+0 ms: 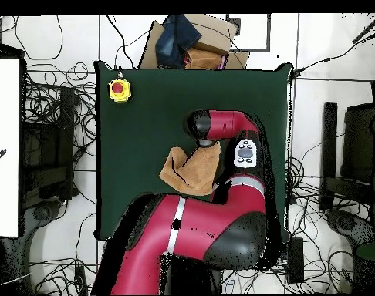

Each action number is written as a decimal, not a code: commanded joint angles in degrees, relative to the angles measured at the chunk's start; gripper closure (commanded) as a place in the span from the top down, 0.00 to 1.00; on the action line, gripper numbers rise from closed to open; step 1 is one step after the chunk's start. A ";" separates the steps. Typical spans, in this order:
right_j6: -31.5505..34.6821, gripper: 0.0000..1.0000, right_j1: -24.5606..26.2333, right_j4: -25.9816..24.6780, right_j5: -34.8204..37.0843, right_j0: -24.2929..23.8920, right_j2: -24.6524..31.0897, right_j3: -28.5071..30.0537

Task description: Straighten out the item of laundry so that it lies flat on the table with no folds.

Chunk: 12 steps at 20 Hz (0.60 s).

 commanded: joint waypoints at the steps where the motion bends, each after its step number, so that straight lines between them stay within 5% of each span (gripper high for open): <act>1: 5.07 1.00 0.00 -1.37 4.91 2.46 -0.32 1.46; 12: 2.23 1.00 6.53 -1.44 -3.99 -0.98 4.23 -3.79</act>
